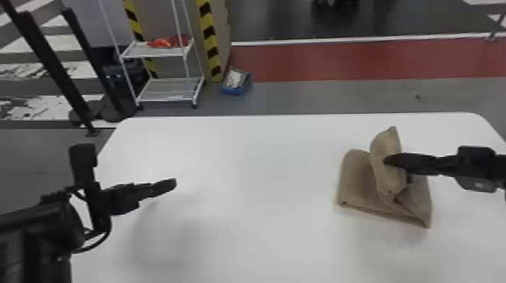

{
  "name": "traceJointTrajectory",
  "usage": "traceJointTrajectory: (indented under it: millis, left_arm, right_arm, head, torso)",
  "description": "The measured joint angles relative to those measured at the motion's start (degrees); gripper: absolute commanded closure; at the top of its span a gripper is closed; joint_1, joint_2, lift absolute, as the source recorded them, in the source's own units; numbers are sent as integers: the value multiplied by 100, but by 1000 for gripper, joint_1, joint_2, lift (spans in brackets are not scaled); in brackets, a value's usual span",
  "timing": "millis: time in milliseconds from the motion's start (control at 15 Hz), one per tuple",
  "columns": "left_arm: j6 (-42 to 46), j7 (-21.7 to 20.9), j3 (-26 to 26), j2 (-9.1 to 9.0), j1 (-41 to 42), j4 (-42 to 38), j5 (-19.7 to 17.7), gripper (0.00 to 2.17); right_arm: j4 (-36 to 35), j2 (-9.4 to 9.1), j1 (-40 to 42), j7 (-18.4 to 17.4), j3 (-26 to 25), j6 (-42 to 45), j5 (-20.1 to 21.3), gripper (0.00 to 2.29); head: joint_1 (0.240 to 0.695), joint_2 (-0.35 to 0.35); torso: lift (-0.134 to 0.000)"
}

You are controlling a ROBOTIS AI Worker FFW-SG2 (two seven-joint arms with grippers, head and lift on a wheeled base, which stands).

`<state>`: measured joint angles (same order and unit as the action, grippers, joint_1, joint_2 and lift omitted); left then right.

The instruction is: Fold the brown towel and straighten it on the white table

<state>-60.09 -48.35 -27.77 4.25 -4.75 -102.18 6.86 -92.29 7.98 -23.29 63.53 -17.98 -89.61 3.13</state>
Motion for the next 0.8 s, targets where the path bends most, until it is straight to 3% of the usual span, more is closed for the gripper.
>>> traceJointTrajectory:
  millis: [200, 467, 800]
  left_arm:
    - [1, -15, 0, 46, 2, 28, 0, 70]
    - [1, -30, 0, 82, 9, 39, 0, 70]
    - [4, -34, 20, 102, -20, 86, 4, 70]
  right_arm:
    - [-8, -56, -12, -80, -14, 0, 5, 1305]
    - [-409, -80, -35, -57, -583, 0, -211, 1305]
    - [-723, 165, 63, -13, -937, 0, -198, 1305]
  head:
    - [695, 147]
    - [695, 123]
    - [695, 74]
  torso:
    - [-124]
    - [-124]
    - [-124]
